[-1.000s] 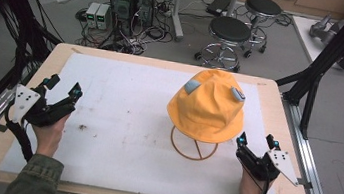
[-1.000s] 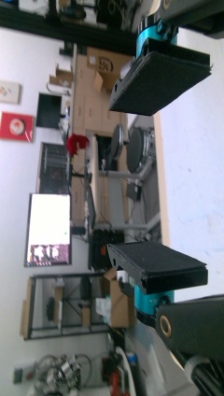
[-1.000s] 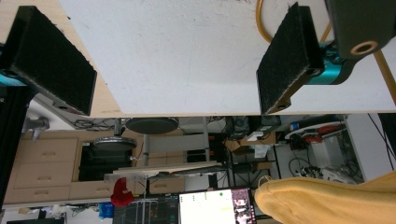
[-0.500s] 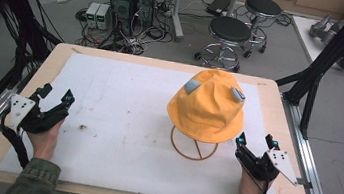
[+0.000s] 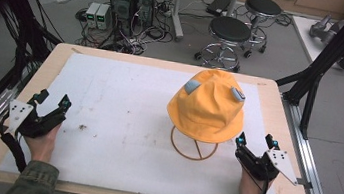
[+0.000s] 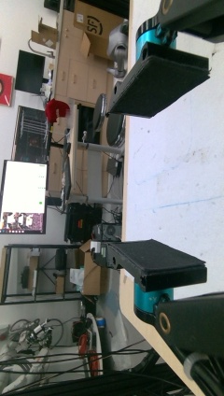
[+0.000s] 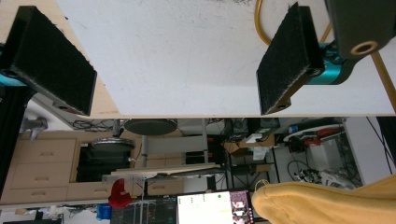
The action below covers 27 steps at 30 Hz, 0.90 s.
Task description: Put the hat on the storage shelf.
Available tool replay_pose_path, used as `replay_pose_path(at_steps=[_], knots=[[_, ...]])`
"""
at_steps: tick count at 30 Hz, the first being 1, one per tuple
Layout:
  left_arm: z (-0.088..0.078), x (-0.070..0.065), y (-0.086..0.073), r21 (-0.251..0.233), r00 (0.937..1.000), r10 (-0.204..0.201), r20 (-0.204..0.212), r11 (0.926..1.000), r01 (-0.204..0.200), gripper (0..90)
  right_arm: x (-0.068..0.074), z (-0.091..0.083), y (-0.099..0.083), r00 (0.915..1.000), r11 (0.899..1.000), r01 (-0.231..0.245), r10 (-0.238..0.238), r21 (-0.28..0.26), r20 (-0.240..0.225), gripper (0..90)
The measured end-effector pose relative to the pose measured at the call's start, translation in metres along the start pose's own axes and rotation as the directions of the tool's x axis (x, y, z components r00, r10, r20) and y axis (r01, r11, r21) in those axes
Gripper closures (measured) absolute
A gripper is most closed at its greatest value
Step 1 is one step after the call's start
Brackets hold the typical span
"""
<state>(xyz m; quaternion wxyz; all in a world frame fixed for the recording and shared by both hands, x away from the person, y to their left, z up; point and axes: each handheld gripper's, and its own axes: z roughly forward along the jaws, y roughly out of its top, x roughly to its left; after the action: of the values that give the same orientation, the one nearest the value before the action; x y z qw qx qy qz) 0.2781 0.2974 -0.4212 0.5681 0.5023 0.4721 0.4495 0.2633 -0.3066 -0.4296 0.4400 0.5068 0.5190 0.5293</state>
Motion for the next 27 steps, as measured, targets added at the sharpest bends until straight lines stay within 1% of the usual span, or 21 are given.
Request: replay_pose_path(at_steps=[9,15,27], knots=[[-0.0049,0.0014,-0.0001,-0.007,0.9998,0.008,-0.017,0.9999,-0.008,27.8,-0.0001,-0.0002,0.0003,1.0000,1.000,0.000,0.000,-0.005,0.000,11.1],[-0.0058,0.0019,-0.0011,-0.008,0.9998,0.000,-0.022,1.0000,0.000,27.8,-0.0001,-0.0003,0.0003,1.0000,1.000,0.001,-0.001,-0.005,-0.002,11.1],[-0.0076,0.0037,-0.0017,-0.006,0.9996,-0.003,-0.027,1.0000,0.003,27.8,0.0001,-0.0010,0.0005,1.0000,1.000,0.002,-0.002,-0.006,0.000,11.1]])
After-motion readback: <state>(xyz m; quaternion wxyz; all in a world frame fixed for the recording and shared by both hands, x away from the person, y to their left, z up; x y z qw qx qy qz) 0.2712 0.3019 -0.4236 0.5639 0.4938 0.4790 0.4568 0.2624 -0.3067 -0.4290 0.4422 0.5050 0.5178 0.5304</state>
